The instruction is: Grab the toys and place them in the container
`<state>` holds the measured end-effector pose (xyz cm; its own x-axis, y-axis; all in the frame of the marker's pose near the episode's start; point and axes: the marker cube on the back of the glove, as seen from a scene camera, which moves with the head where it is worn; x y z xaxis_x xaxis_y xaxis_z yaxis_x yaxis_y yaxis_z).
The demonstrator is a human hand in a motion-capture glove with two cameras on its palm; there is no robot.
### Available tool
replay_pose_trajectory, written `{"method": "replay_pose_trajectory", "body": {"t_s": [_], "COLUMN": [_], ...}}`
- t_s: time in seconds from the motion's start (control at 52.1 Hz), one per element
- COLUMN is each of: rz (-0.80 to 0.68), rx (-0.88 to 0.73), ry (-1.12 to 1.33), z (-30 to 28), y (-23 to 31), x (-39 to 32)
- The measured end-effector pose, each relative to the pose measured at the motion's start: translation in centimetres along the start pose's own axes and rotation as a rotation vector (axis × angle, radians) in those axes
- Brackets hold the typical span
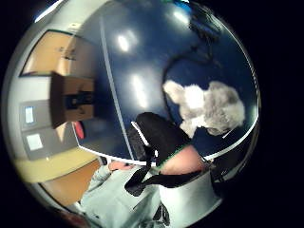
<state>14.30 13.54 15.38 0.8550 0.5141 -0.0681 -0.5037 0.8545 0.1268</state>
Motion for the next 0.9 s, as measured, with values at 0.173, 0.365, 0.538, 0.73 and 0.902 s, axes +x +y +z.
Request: {"method": "replay_pose_trajectory", "body": {"t_s": [0.173,0.365,0.538,0.73,0.902], "rz": [-0.068,-0.114,-0.22,-0.303,-0.496], "rx": [-0.168,0.057,-0.044,-0.315,-0.261], "ry": [-0.074,0.027,0.102,0.058,0.15], "z": [7.4,9.3,8.2,0.7,-8.9], "y": [3.7,4.7,2.7,-2.2,3.5], "x": [1.3,1.1,0.7,-1.2,-8.4]}}
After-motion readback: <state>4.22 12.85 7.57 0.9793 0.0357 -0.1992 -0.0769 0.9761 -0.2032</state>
